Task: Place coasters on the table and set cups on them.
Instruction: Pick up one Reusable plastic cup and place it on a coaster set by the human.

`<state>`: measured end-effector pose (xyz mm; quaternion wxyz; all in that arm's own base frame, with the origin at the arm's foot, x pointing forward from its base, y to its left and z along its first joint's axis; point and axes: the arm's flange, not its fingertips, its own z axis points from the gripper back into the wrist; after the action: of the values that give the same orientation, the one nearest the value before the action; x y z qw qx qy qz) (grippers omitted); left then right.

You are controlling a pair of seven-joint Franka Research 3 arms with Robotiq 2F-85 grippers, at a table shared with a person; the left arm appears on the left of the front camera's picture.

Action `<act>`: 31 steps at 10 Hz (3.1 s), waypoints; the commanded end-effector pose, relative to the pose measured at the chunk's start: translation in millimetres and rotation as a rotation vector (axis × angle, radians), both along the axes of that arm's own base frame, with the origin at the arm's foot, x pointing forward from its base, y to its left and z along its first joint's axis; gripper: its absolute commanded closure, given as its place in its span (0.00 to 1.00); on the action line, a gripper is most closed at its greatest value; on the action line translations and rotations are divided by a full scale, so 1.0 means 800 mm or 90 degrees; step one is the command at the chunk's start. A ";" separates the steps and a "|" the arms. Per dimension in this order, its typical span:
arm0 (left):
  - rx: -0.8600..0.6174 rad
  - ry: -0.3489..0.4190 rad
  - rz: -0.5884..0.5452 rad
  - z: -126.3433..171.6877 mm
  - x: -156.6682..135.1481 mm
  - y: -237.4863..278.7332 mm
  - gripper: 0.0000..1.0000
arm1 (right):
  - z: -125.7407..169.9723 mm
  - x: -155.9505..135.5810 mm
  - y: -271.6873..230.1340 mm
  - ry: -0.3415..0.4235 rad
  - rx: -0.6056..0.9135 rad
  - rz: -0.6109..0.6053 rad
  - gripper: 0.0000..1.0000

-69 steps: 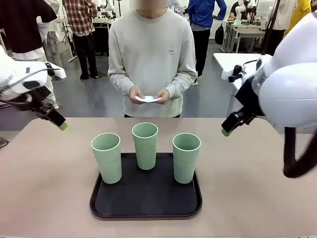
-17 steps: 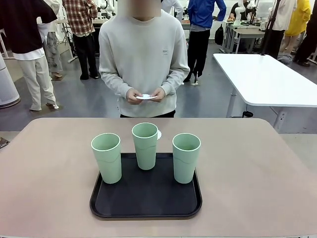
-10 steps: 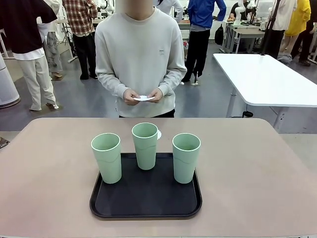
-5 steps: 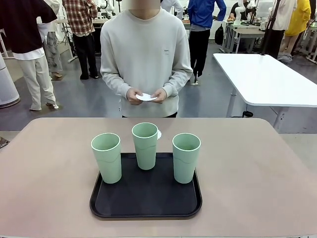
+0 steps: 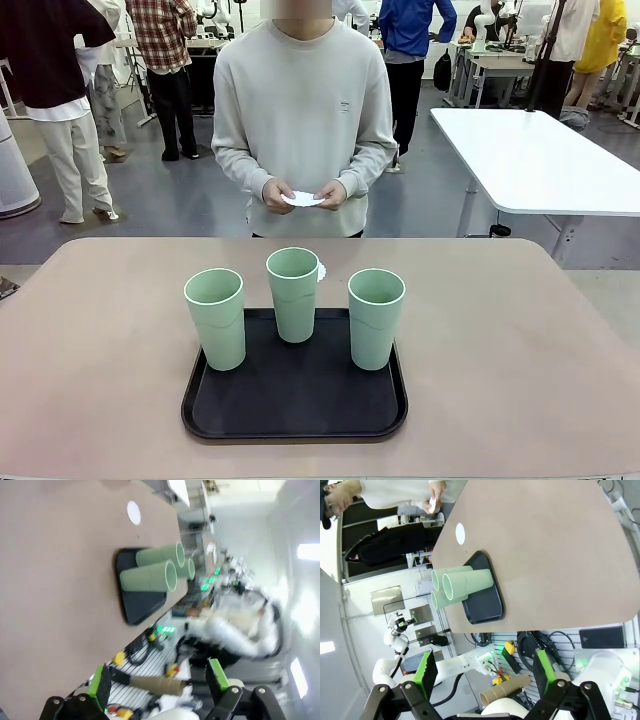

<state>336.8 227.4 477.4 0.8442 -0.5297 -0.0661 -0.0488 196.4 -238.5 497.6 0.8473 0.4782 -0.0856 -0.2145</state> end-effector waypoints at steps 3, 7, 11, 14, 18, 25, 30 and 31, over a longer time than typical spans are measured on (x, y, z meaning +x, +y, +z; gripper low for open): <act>0.219 -0.249 -0.230 0.054 0.028 -0.124 0.00 | -0.002 -0.001 0.001 -0.006 0.009 0.003 0.00; 0.268 -0.477 -0.371 0.039 -0.002 -0.224 0.00 | -0.002 -0.001 0.001 -0.006 0.009 0.003 0.00; 0.263 -0.589 -0.369 -0.013 0.003 -0.305 0.00 | -0.002 -0.001 0.001 -0.006 0.009 0.003 0.00; 0.285 -0.537 -0.385 -0.035 0.035 -0.335 0.00 | -0.002 -0.001 0.001 -0.006 0.009 0.003 0.00; 0.280 -0.552 -0.383 -0.025 0.022 -0.325 0.00 | -0.002 -0.001 0.001 -0.006 0.009 0.003 0.00; 0.061 -0.666 -0.429 -0.096 0.129 -0.324 0.00 | -0.002 -0.001 0.001 -0.006 0.009 0.003 0.00; -0.152 -0.800 -0.487 -0.148 0.128 -0.309 0.00 | -0.002 -0.001 0.001 -0.006 0.009 0.003 0.00; -0.147 -0.812 -0.476 -0.161 0.126 -0.305 0.00 | -0.002 -0.001 0.001 -0.006 0.009 0.003 0.00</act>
<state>432.8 -23.5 354.6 0.5140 -0.4775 -0.3621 -0.6137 196.0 -238.8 497.1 0.8475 0.4770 -0.0842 -0.2171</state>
